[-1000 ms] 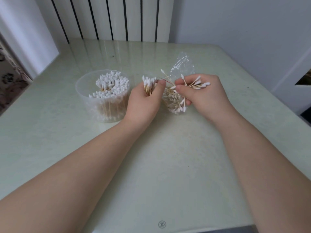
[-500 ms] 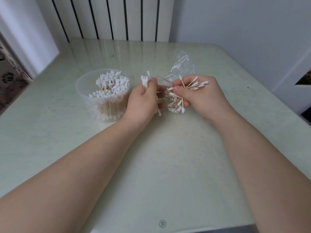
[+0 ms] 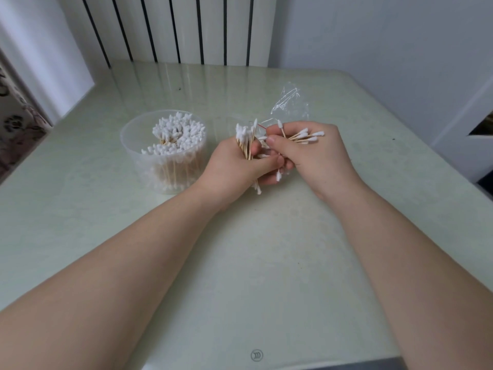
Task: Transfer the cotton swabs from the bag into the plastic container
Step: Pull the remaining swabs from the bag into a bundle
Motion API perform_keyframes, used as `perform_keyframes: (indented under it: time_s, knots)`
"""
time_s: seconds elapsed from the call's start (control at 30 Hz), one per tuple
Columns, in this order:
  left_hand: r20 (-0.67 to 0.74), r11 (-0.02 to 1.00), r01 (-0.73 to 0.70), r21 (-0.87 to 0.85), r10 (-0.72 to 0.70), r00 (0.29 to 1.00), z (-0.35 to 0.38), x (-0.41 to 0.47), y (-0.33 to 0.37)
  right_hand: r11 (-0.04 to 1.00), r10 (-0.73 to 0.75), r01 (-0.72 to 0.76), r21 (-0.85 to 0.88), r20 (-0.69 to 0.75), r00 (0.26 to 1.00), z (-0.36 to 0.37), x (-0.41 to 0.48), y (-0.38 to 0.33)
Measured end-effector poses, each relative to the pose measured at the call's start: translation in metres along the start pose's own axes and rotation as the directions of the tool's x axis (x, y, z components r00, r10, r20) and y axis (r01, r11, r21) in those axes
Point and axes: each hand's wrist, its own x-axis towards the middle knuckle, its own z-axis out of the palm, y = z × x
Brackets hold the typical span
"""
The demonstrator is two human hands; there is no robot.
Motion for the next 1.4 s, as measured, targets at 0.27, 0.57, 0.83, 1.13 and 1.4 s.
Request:
perform_keyframes:
  time_s: [0.27,0.57,0.83,1.13,1.4]
  knots:
    - [-0.1,0.999,0.035,0.017,-0.033,0.994,-0.002,0.005,-0.006,0.992,-0.013,0.016,-0.129,0.029,1.0,-0.007,0.007,0.008]
    - [-0.023,1.0,0.011,0.014,-0.011,1.0,-0.002,0.003,-0.005,0.998,0.012,-0.011,-0.066,0.012,1.0,-0.011,0.008,0.005]
    - [-0.05,0.996,0.063,0.061,-0.06,0.997,-0.005,0.006,-0.009,1.0,0.0,-0.001,-0.004,-0.061,0.998,-0.012,0.009,0.003]
    - [-0.22,0.994,0.1,0.038,-0.09,0.971,-0.001,0.011,-0.009,0.999,0.002,0.0,0.036,-0.044,0.999,-0.014,0.013,0.005]
    - [-0.193,0.995,0.038,0.088,-0.02,0.981,-0.006,0.012,-0.014,0.999,0.004,-0.003,0.049,-0.027,1.0,-0.015,0.013,0.006]
